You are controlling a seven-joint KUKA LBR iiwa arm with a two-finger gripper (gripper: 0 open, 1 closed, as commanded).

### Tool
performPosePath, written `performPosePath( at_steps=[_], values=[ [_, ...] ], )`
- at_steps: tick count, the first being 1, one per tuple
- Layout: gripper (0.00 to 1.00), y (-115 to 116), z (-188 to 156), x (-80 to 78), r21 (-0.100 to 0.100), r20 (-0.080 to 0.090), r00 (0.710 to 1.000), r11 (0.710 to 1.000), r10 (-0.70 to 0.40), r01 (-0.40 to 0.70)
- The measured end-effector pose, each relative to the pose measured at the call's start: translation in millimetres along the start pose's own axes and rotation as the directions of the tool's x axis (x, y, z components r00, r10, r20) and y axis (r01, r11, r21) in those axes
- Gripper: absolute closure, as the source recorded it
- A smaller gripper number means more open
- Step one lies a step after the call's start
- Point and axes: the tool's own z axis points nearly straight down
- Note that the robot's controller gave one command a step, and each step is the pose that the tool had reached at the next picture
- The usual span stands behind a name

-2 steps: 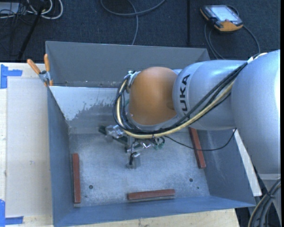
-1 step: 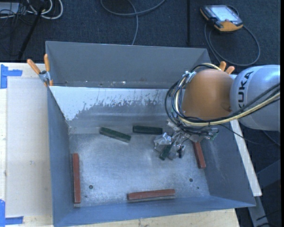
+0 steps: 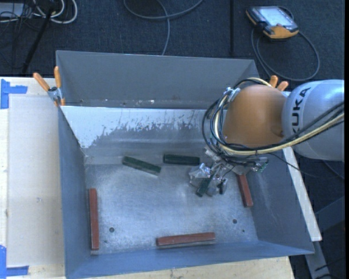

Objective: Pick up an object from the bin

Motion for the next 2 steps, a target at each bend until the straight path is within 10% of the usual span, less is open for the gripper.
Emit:
performPosePath(
  at_steps=[2],
  values=[
    [1.0,2.7,-18.3,0.1,-0.009,-0.005,1.0,1.0,0.001,-0.002]
  ],
)
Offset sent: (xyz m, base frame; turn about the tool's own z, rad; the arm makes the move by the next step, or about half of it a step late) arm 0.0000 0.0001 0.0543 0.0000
